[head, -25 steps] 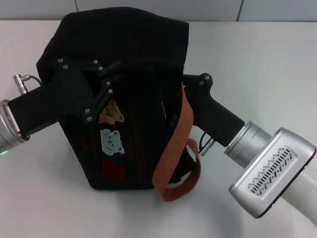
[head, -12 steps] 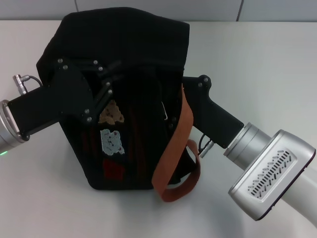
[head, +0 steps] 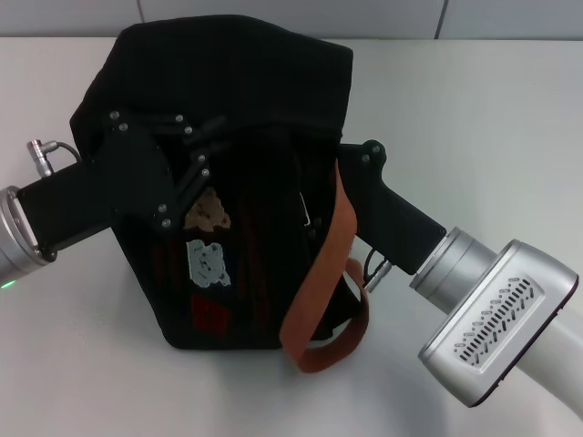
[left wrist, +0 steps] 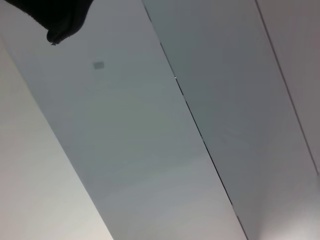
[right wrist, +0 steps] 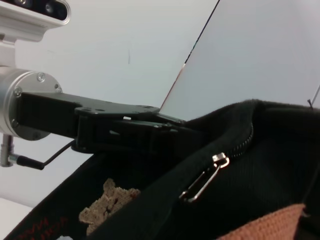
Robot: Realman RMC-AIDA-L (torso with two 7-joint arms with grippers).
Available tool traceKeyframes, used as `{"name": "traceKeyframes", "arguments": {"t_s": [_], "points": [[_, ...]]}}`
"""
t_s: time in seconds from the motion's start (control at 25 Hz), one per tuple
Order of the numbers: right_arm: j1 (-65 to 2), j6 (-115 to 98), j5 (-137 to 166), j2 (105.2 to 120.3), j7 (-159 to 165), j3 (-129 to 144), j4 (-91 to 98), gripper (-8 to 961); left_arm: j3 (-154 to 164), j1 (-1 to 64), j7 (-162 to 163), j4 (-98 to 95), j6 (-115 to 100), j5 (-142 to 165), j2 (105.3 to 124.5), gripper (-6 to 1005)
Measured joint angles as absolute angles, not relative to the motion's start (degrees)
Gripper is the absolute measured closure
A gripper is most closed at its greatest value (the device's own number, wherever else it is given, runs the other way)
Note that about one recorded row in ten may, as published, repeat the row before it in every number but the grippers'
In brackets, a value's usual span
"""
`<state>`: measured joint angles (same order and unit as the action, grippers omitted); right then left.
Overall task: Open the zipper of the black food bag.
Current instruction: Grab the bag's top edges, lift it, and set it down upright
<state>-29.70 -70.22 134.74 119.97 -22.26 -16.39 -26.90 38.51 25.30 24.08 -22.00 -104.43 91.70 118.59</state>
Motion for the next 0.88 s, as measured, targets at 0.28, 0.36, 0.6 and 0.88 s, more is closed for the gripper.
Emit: {"name": "traceKeyframes", "arguments": {"t_s": [0.28, 0.36, 0.6, 0.88], "points": [[-27.5, -70.1, 134.7, 119.97, -22.4, -15.8, -26.2, 954, 33.3, 24.1, 24.1, -20.5, -104.7, 91.5, 118.59, 925], [-27.1, -70.0, 134.6, 119.97, -22.4, -15.8, -25.9, 952, 31.9, 23.6, 24.1, -20.2, -104.8, 91.5, 118.57, 925], [-25.7, -68.0, 134.2, 119.97, -22.2, -16.5, -24.3, 943, 28.3, 21.7, 24.0, -20.1, -105.0, 91.4, 118.52, 925], [-25.1, -66.3, 131.8, 119.97, -22.0, -17.4, -22.7, 932, 25.2, 20.1, 23.9, -20.1, -105.2, 91.4, 118.4, 926]]}}
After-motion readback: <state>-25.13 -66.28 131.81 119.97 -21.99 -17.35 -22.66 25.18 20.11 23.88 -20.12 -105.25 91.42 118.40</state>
